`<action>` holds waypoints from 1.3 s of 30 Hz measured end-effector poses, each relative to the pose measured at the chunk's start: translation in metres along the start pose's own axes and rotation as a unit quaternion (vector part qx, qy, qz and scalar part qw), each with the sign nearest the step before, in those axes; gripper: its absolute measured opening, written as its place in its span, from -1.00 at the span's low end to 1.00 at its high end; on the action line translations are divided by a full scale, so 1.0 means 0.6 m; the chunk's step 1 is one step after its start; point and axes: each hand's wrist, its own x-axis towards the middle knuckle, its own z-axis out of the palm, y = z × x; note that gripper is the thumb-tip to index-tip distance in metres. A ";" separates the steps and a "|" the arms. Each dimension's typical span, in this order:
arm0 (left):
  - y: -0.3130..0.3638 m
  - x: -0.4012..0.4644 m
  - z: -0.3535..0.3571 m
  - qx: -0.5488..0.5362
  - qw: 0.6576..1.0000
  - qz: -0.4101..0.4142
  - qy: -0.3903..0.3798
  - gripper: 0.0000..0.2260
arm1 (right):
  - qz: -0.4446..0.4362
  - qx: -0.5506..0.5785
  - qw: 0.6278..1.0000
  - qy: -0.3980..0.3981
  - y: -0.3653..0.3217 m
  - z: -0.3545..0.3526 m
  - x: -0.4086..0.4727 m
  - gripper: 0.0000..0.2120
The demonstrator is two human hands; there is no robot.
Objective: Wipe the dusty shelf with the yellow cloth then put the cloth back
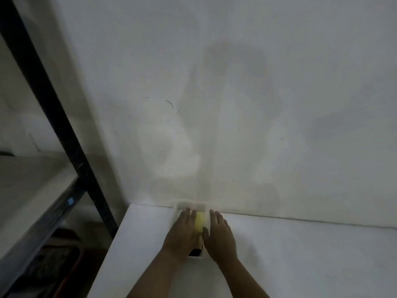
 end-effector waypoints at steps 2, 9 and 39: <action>-0.005 0.007 0.008 -0.051 0.998 -0.031 -0.032 -0.40 | 0.023 0.039 0.998 -0.043 0.004 0.011 0.009 -0.46; -0.003 0.014 0.022 -0.101 0.984 -0.117 -0.090 -0.39 | 0.052 0.067 0.993 -0.078 0.010 0.047 0.015 -0.43; 0.026 -0.073 -0.139 -0.383 0.903 -0.174 0.089 -0.43 | -0.017 -0.091 0.996 0.013 -0.016 -0.045 -0.021 -0.44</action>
